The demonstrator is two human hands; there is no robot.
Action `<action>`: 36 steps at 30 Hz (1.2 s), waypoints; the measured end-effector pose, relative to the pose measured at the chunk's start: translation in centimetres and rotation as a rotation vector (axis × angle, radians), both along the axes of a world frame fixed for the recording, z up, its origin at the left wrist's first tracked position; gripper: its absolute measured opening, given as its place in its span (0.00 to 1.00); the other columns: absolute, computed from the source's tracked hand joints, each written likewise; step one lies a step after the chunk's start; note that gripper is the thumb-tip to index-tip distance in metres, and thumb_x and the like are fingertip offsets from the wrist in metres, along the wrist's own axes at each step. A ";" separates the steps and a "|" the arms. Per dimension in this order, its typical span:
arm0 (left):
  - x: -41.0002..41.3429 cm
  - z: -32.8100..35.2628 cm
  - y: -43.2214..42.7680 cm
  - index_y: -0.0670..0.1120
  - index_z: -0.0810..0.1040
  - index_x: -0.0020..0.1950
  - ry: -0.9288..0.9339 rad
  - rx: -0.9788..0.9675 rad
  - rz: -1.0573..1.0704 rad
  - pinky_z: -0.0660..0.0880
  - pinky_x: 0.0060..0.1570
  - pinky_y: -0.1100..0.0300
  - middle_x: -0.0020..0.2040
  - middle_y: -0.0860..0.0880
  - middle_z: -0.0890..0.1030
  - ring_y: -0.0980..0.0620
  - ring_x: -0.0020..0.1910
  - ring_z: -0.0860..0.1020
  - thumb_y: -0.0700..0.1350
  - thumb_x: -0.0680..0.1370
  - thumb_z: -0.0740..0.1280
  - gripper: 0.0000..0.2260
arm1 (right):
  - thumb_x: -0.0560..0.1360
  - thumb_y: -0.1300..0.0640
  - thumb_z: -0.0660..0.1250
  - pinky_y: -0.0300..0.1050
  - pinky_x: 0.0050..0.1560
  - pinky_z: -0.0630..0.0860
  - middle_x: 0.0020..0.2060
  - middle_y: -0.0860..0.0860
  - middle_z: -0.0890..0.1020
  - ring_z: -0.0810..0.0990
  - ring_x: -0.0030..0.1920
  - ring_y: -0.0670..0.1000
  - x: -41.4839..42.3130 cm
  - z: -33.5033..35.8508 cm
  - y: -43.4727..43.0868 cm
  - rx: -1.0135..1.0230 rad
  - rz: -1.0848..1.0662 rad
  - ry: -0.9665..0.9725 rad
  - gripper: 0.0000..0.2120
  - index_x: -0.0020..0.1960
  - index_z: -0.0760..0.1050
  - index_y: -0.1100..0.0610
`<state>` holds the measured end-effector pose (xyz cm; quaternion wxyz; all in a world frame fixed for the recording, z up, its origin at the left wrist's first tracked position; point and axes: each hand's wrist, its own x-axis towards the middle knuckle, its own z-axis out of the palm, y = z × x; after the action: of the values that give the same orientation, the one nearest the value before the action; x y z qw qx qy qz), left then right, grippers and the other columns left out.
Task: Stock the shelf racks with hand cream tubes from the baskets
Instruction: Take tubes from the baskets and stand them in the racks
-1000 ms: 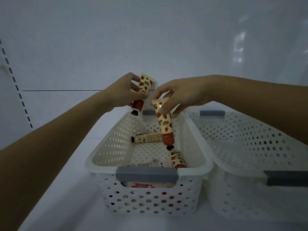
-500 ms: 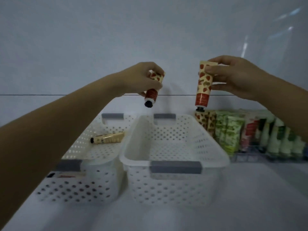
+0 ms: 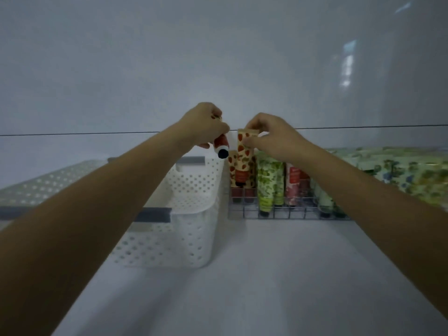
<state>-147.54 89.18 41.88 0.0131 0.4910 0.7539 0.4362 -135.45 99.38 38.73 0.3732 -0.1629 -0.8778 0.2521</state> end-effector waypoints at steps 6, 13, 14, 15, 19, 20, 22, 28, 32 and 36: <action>0.6 -2.6 0.1 0.43 0.69 0.67 0.064 0.084 0.135 0.77 0.50 0.54 0.59 0.44 0.73 0.46 0.54 0.76 0.43 0.77 0.65 0.19 | 0.76 0.58 0.64 0.38 0.37 0.68 0.54 0.52 0.77 0.73 0.48 0.49 -1.5 -2.0 0.3 0.129 -0.010 -0.223 0.07 0.54 0.72 0.54; 0.7 -3.2 -0.5 0.47 0.72 0.59 -0.037 0.182 -0.004 0.78 0.46 0.56 0.51 0.48 0.76 0.51 0.45 0.77 0.45 0.76 0.67 0.13 | 0.79 0.59 0.57 0.39 0.46 0.72 0.55 0.53 0.78 0.77 0.52 0.51 -1.4 -1.7 0.4 0.101 -0.014 -0.102 0.14 0.64 0.71 0.57; 0.9 -3.3 -0.7 0.47 0.72 0.57 -0.072 0.172 -0.046 0.78 0.46 0.55 0.50 0.49 0.77 0.52 0.44 0.78 0.45 0.76 0.67 0.11 | 0.79 0.57 0.56 0.40 0.46 0.74 0.54 0.53 0.78 0.78 0.50 0.50 -1.4 -1.3 0.4 0.010 0.010 -0.019 0.14 0.64 0.70 0.56; 1.0 -3.3 -0.8 0.47 0.71 0.56 -0.100 0.152 -0.087 0.78 0.47 0.54 0.50 0.49 0.78 0.53 0.43 0.79 0.46 0.76 0.67 0.10 | 0.80 0.55 0.56 0.43 0.47 0.76 0.53 0.53 0.79 0.79 0.48 0.50 -1.4 -1.0 0.4 -0.091 0.041 0.043 0.15 0.65 0.69 0.56; 1.3 -3.6 -0.7 0.46 0.71 0.47 -0.140 0.126 -0.198 0.80 0.43 0.60 0.49 0.49 0.80 0.53 0.44 0.81 0.43 0.74 0.68 0.07 | 0.77 0.55 0.63 0.51 0.52 0.80 0.48 0.54 0.81 0.83 0.42 0.50 -0.8 -0.3 1.1 -0.390 0.116 0.081 0.18 0.65 0.68 0.59; 1.4 -3.7 -0.6 0.46 0.70 0.46 -0.135 0.113 -0.213 0.80 0.41 0.62 0.49 0.49 0.80 0.52 0.44 0.81 0.43 0.74 0.69 0.08 | 0.77 0.56 0.65 0.49 0.51 0.80 0.49 0.55 0.81 0.83 0.42 0.50 -0.5 -0.2 1.4 -0.446 0.119 0.078 0.19 0.65 0.68 0.59; 1.4 -3.9 -0.5 0.46 0.70 0.45 -0.117 0.066 -0.232 0.81 0.40 0.63 0.49 0.49 0.81 0.52 0.44 0.81 0.43 0.73 0.70 0.09 | 0.75 0.58 0.67 0.47 0.49 0.81 0.50 0.56 0.81 0.83 0.44 0.51 -0.1 -0.3 1.7 -0.493 0.118 0.072 0.18 0.64 0.70 0.60; 1.3 -4.0 0.0 0.42 0.73 0.46 0.044 0.053 -0.180 0.72 0.32 0.75 0.42 0.51 0.81 0.67 0.34 0.78 0.45 0.75 0.67 0.07 | 0.75 0.62 0.66 0.38 0.43 0.77 0.44 0.49 0.80 0.81 0.39 0.45 1.1 0.5 1.9 -0.318 0.115 0.077 0.12 0.58 0.75 0.57; 0.3 -4.5 0.1 0.44 0.77 0.51 0.277 -0.064 -0.064 0.73 0.46 0.66 0.49 0.53 0.79 0.60 0.46 0.77 0.49 0.78 0.63 0.10 | 0.76 0.62 0.65 0.31 0.39 0.73 0.41 0.43 0.77 0.77 0.39 0.41 1.4 0.7 2.1 -0.170 0.086 0.073 0.11 0.57 0.77 0.55; -0.1 -4.7 0.1 0.46 0.78 0.57 0.470 -0.219 -0.032 0.69 0.55 0.62 0.56 0.50 0.79 0.55 0.54 0.75 0.49 0.79 0.61 0.12 | 0.75 0.61 0.65 0.36 0.45 0.69 0.48 0.46 0.77 0.74 0.47 0.44 1.2 0.3 2.5 -0.024 0.046 0.022 0.10 0.56 0.77 0.54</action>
<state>-147.69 89.28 37.22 -0.1025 0.5863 0.7712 0.2258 -134.25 101.89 39.07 0.3749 -0.1444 -0.8741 0.2729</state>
